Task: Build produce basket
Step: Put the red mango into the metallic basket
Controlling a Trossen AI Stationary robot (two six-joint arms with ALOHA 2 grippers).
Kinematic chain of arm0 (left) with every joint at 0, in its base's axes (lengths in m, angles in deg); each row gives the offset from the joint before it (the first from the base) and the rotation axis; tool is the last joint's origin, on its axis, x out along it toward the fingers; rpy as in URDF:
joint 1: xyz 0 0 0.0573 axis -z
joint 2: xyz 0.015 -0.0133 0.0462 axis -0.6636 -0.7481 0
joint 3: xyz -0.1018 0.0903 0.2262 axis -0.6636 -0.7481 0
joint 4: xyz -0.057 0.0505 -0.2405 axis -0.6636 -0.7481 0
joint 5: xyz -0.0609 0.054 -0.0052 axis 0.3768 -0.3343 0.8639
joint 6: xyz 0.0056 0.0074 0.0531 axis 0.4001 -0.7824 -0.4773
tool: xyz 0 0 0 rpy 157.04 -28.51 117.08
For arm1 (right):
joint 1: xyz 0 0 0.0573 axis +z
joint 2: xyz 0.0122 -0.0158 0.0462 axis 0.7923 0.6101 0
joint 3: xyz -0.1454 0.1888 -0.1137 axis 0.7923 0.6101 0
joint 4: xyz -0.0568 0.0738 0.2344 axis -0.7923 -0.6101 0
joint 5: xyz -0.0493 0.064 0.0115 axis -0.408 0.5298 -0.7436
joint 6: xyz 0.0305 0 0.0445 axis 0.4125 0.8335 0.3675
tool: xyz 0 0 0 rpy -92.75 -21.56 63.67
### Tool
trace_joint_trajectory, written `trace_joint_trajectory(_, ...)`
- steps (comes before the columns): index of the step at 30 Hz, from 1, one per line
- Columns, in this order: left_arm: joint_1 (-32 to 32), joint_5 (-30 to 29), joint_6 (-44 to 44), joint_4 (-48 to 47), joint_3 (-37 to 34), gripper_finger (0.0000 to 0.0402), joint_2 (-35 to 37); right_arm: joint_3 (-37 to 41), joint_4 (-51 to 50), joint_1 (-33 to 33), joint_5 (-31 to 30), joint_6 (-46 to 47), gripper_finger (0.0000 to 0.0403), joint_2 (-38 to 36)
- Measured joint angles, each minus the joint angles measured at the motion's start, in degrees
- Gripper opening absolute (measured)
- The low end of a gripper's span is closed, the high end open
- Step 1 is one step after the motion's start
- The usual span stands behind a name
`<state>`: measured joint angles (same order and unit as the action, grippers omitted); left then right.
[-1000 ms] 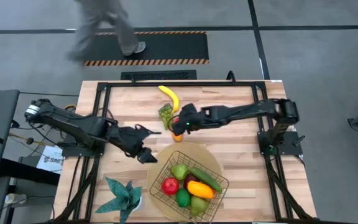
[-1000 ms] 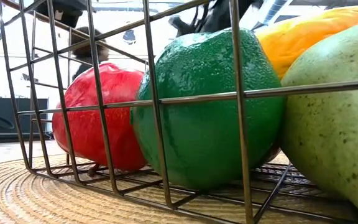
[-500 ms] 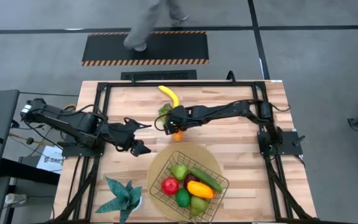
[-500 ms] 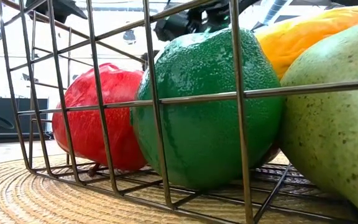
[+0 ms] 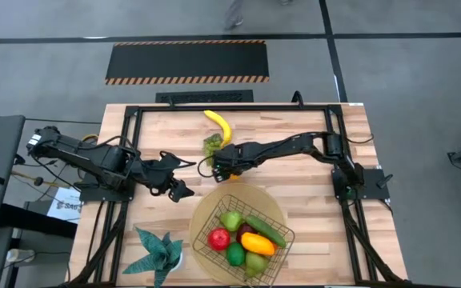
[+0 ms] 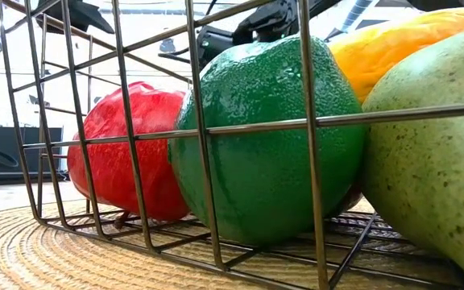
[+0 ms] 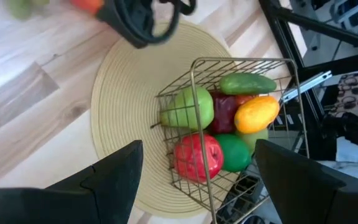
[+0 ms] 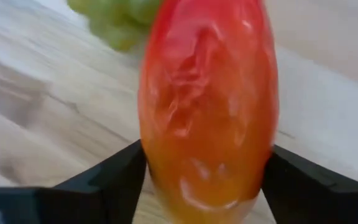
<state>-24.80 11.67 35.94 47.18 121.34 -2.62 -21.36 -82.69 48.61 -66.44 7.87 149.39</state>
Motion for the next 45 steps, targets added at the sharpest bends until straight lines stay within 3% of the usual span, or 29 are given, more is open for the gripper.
trace_joint_trajectory(5, 0.0, -0.2, -0.2, -0.2, 0.0, 0.0295, 0.0, -0.2, -1.0, 0.4, 0.7, -3.8, 0.0214, -0.5)
trace_joint_trajectory(7, 0.0, 0.0, -0.2, -0.5, 0.0, 0.0295, 0.0, -1.4, -2.9, 1.1, 0.7, -6.5, 0.0199, -1.7)
trace_joint_trajectory(15, 0.0, -0.2, -1.3, -0.5, 0.0, 0.0295, 0.0, -5.8, -6.2, 8.6, -1.5, -10.7, 0.0199, -13.4)
trace_joint_trajectory(21, 0.0, -0.6, -1.7, -1.0, 0.0, 0.0295, 0.0, -6.1, -5.2, 18.7, -4.4, -11.8, 0.0237, -19.8)
trace_joint_trajectory(29, 0.0, -2.1, -1.9, -1.4, 0.0, 0.0295, 0.0, -5.7, -5.3, 27.1, -5.3, -11.8, 0.0238, -15.7)
trace_joint_trajectory(34, 0.0, -2.5, -1.3, -1.9, 0.0, 0.0295, 0.0, -5.8, -3.3, 27.9, -1.0, -11.2, 0.0239, -11.1)
trace_joint_trajectory(39, 0.0, -2.8, -0.8, -2.5, 0.0, 0.0295, 0.0, -5.7, -5.5, 27.9, -0.6, -8.5, 0.0241, -10.1)
trace_joint_trajectory(45, 0.0, -3.1, -0.8, -2.6, 0.0, 0.0295, 0.0, -5.8, -10.0, 27.9, -0.3, -8.8, 0.0277, -10.7)
